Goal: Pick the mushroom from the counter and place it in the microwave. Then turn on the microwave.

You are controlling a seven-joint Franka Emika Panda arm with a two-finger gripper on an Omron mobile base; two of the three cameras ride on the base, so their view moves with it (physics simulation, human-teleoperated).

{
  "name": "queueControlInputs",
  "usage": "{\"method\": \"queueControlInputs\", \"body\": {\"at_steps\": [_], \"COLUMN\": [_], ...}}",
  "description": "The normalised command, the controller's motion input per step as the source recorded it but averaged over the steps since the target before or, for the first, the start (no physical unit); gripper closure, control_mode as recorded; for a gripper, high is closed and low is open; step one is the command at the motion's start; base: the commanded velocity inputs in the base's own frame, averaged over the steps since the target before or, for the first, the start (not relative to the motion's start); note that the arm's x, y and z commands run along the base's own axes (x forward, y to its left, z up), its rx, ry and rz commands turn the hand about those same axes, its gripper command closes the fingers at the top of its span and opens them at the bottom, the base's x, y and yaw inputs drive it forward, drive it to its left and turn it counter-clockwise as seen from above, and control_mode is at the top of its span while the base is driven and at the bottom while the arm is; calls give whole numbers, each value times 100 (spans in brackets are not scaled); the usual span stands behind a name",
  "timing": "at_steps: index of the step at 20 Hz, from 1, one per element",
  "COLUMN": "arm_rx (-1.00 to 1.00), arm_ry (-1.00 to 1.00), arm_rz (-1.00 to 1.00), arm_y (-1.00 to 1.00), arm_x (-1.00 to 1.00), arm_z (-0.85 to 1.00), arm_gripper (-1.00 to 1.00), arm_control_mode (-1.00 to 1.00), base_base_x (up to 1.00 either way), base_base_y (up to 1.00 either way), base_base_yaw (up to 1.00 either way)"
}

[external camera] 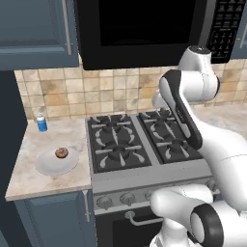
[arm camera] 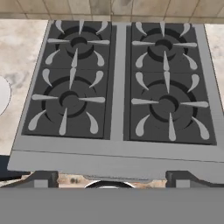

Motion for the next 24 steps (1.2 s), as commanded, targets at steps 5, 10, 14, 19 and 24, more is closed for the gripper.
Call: {"method": "queueControlInputs", "body": {"at_steps": [5, 10, 14, 19, 24], "arm_rx": [-3, -2, -3, -3, -3], "arm_ry": [-7, -10, -17, -19, -19], "arm_rz": [-1, -2, -2, -2, -2], "arm_y": [-20, -23, -30, -28, -24], "arm_x": [-13, -14, -22, -21, -24], "arm_z": [18, 17, 14, 13, 17], "arm_gripper": [-100, -100, -100, -100, -100], "arm_control_mode": [-100, -100, -100, -100, -100], "base_base_x": [0, 0, 0, 0, 0], "base_base_y": [0, 0, 0, 0, 0], "base_base_yaw": [0, 0, 0, 0, 0]}}
